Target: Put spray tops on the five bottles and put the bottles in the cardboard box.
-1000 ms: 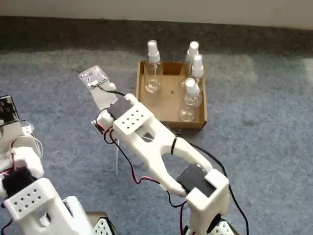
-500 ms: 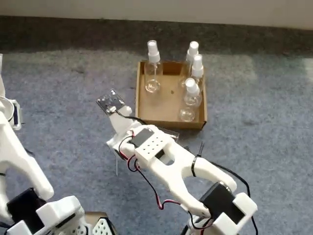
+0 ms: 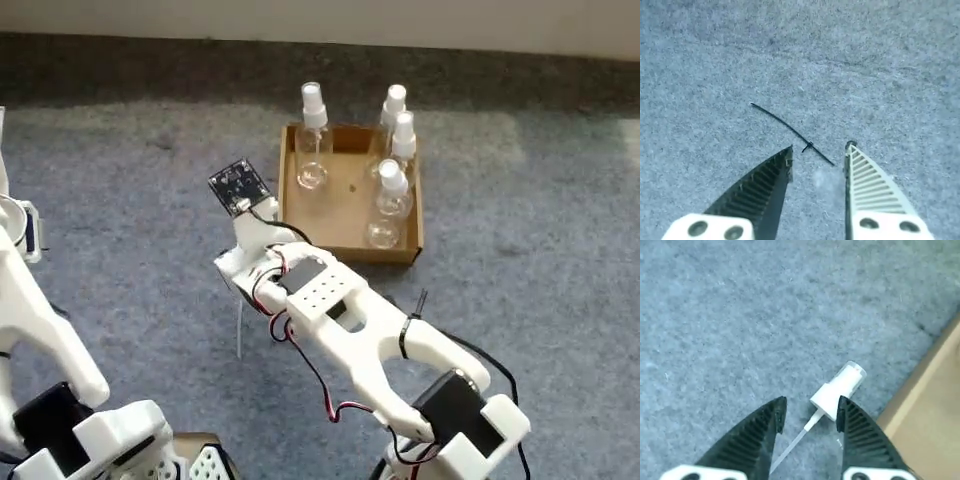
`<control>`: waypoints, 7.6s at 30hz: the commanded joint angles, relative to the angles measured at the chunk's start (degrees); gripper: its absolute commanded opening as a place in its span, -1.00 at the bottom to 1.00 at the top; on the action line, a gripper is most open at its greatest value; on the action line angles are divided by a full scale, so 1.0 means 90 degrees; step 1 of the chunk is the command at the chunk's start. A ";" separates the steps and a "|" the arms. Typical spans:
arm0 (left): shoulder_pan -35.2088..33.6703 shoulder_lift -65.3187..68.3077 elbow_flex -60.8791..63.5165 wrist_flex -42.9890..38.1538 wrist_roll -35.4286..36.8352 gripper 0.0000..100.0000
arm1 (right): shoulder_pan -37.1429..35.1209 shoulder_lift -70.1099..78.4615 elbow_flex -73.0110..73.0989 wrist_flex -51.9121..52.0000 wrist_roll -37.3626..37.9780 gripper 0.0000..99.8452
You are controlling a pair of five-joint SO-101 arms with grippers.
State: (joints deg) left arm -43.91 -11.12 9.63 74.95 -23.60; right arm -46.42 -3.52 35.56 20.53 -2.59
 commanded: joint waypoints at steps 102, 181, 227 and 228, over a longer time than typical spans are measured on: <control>0.0220 0.0024 -0.0288 0.0078 -0.0020 -0.67 | 0.4029 -0.4889 0.2642 0.6510 0.9709 -0.40; 0.3111 -0.3072 0.3834 -0.0664 0.1612 -0.67 | 0.7810 0.0825 -0.1939 0.5231 0.4464 -0.49; 0.3121 -0.3082 0.3834 -0.0654 0.1621 -0.68 | 0.7966 0.0786 -0.1451 0.5670 0.5148 -0.85; 0.3131 -0.3082 0.3824 -0.0654 0.1621 -0.68 | 0.7976 0.0777 -0.1460 0.5700 0.4991 -0.89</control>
State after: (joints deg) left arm -16.84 -36.97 44.44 69.49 -9.54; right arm 24.53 6.95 22.99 71.34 45.32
